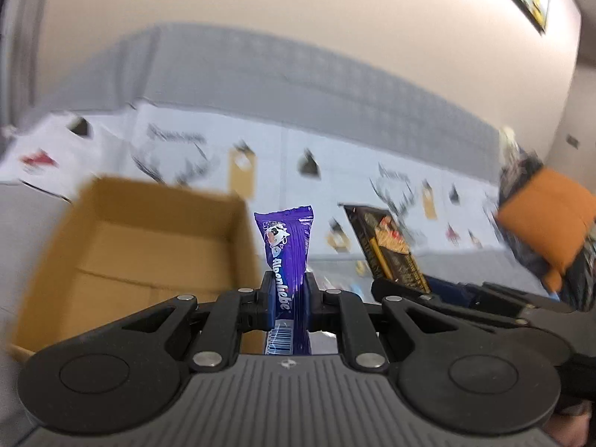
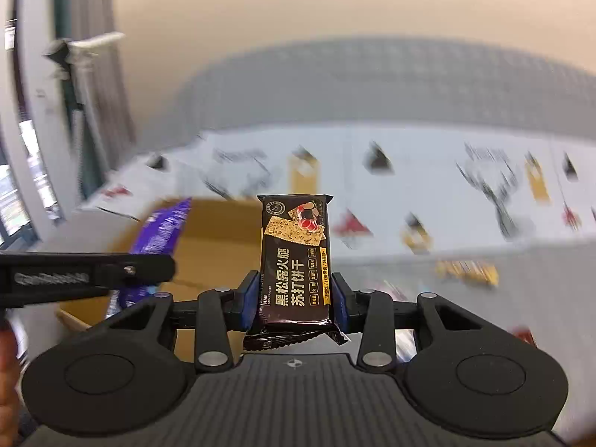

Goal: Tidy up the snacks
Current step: 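Carry both snacks over the box and open both tools to drop them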

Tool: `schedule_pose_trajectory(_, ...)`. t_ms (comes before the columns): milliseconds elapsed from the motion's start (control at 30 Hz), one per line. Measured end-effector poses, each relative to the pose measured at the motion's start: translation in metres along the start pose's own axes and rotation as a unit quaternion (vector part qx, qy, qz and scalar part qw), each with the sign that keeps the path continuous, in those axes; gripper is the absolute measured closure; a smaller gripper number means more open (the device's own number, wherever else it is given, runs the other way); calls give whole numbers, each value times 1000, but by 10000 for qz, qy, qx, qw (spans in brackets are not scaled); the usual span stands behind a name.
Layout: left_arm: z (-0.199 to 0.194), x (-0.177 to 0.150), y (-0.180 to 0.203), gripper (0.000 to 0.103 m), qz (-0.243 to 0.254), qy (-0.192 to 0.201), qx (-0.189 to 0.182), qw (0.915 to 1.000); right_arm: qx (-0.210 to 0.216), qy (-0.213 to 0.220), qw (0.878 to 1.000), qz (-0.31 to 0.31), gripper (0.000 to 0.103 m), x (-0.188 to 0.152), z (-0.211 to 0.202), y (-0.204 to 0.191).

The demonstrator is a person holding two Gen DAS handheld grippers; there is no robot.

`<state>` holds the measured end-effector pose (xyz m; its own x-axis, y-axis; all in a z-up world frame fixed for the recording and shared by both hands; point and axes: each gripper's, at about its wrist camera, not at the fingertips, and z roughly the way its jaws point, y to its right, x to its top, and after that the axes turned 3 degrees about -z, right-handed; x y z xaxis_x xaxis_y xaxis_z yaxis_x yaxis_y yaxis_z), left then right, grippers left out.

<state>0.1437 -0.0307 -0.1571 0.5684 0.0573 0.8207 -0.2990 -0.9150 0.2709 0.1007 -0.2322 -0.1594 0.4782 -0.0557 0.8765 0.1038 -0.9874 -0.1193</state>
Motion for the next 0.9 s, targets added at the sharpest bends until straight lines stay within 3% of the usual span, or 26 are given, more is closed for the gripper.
schedule_pose_trajectory(133, -22, 17, -31, 88, -431, 204, 137, 9988, 324, 306, 9987, -246, 61, 28, -5, -42)
schedule_pose_trajectory(200, -26, 24, -49, 88, -610, 119, 106, 9980, 483, 388, 9974, -369, 61, 38, -3, -60)
schedule_pose_trajectory(400, -21, 26, -84, 88, -547, 7, 562, 9969, 647, 326, 9947, -732, 61, 54, 20, -99)
schedule_pose_trajectory(767, 76, -2, -153, 88, -577, -629, 989, 9914, 327, -664, 9947, -714, 61, 13, 110, -122)
schedule_pose_trajectory(900, 119, -22, -174, 88, -719, -1141, 937, 9864, 203, -1170, 9913, -568, 61, -9, 154, -122)
